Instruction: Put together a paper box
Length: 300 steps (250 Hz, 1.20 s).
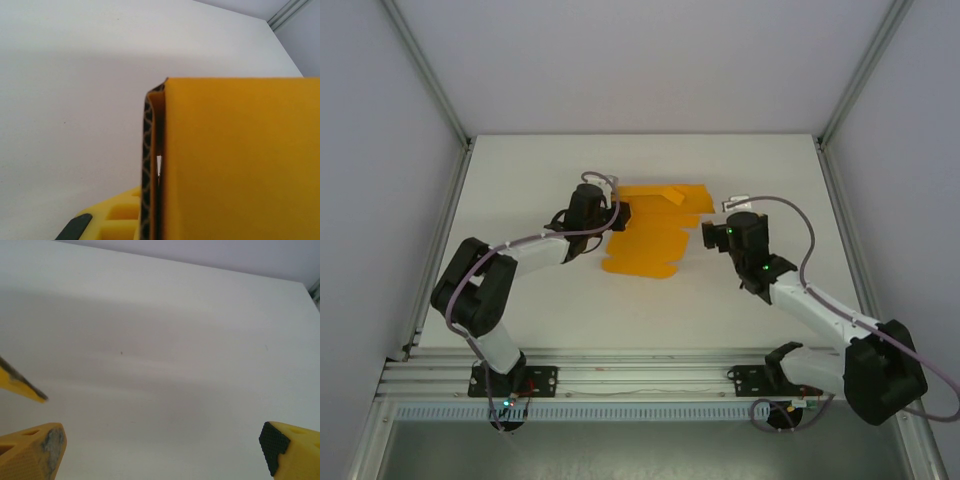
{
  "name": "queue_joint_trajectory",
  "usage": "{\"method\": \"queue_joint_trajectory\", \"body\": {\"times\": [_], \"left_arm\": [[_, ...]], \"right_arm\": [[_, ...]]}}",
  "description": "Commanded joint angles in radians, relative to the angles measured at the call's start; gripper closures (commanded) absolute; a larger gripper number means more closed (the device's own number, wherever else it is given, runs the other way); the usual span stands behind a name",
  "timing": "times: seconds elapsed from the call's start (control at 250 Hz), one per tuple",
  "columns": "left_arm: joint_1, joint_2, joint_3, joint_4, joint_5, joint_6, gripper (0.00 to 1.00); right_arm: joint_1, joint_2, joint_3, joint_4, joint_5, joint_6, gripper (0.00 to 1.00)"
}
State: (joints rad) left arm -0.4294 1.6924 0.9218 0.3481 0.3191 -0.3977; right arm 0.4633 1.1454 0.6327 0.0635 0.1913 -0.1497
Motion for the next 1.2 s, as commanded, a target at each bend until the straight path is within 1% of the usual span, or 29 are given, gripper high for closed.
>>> {"method": "queue_joint_trajectory", "body": {"times": [0.0,0.28,0.448,0.568,0.616,0.715,0.855,0.931,1.083,1.147,1.195], "left_arm": [[0.012,-0.034,0.011,0.015,0.024,0.016,1.00],[0.010,-0.020,0.013,0.028,0.050,-0.006,1.00],[0.010,-0.006,0.028,0.035,0.073,-0.028,1.00],[0.011,0.013,0.044,0.043,0.096,-0.065,1.00],[0.011,0.018,0.045,0.051,0.108,-0.078,1.00],[0.010,0.017,0.039,0.076,0.124,-0.099,1.00],[0.011,0.020,0.037,0.078,0.128,-0.121,1.00],[0.010,0.022,0.037,0.082,0.132,-0.136,1.00],[0.010,0.024,0.043,0.094,0.136,-0.160,1.00],[0.011,0.028,0.049,0.085,0.137,-0.174,1.00],[0.010,0.030,0.047,0.079,0.131,-0.173,1.00]], "right_arm": [[-0.004,0.030,0.063,0.032,-0.062,-0.007,0.00],[-0.004,0.119,0.114,0.097,-0.259,-0.049,0.00],[-0.001,0.187,0.132,0.173,-0.299,0.002,0.00],[0.010,0.228,0.125,0.283,-0.274,0.025,0.00],[0.014,0.248,0.136,0.291,-0.267,0.024,0.00],[0.026,0.295,0.162,0.282,-0.225,0.027,0.00],[0.066,0.354,0.158,0.351,-0.149,0.026,0.00],[0.095,0.376,0.156,0.392,-0.061,0.005,0.00],[0.163,0.432,0.163,0.454,0.176,-0.075,0.00],[0.176,0.439,0.166,0.461,0.226,-0.090,0.00],[0.176,0.430,0.162,0.463,0.233,-0.074,0.00]]}}
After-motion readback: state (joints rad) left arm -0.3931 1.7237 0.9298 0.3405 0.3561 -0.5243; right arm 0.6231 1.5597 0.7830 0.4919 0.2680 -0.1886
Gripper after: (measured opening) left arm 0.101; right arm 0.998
